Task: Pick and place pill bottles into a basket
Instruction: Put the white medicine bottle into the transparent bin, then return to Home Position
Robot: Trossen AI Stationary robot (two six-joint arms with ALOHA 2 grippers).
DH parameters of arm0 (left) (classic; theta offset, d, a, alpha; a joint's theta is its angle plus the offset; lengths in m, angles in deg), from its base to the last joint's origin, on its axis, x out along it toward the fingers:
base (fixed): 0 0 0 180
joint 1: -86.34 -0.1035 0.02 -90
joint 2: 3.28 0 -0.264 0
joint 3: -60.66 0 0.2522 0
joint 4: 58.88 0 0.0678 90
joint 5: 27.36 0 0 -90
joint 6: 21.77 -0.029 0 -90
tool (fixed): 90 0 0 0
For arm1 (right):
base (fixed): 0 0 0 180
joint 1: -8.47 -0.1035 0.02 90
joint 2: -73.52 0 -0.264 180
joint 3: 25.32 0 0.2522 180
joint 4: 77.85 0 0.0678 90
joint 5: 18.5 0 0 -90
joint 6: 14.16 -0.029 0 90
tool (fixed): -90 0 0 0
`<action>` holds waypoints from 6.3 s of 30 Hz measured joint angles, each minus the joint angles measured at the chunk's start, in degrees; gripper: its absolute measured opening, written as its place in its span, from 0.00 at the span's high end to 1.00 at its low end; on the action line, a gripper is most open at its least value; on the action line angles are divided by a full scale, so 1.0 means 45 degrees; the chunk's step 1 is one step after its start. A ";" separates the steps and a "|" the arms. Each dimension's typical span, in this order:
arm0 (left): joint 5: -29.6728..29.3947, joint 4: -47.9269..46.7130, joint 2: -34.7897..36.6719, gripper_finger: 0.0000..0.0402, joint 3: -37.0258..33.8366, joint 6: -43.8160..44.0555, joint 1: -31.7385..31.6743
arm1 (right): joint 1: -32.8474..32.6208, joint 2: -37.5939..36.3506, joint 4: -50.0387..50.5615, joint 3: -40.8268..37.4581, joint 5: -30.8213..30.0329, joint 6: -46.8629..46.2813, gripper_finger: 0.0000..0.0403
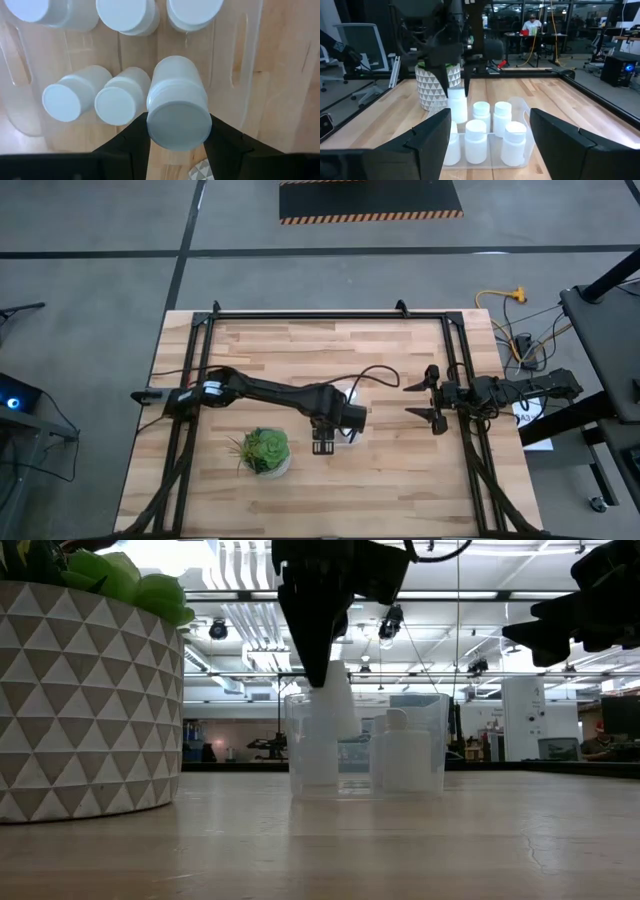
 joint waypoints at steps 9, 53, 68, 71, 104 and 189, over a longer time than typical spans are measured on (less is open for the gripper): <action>0.0010 0.0511 0.0019 0.66 -0.1759 0.0029 0.0000 | 0.0000 0.0015 0.0000 0.0000 0.0002 0.0005 0.35; 0.0113 0.4567 0.4874 0.22 -0.2829 -0.3209 -0.0025 | -0.0003 0.0013 0.0015 0.0002 0.0010 0.0007 0.35; 0.0044 0.8283 0.5774 0.22 -0.2833 -0.3216 -0.0068 | -0.0005 0.0170 -0.0005 0.0005 0.0002 0.0015 0.35; 0.0044 0.7091 0.6009 0.22 -0.2852 -0.3202 -0.0086 | 0.0000 0.0175 -0.0005 0.0005 0.0002 -0.0004 0.35; -0.0039 1.4366 1.8006 0.22 -1.4603 -0.1536 -0.1812 | -0.0005 0.0257 0.0000 0.0005 -0.0003 -0.0008 0.35; 0.1779 2.8643 2.8070 0.22 -2.7596 -0.1560 -0.1802 | -0.0005 0.0257 0.0000 0.0000 0.0002 -0.0008 0.35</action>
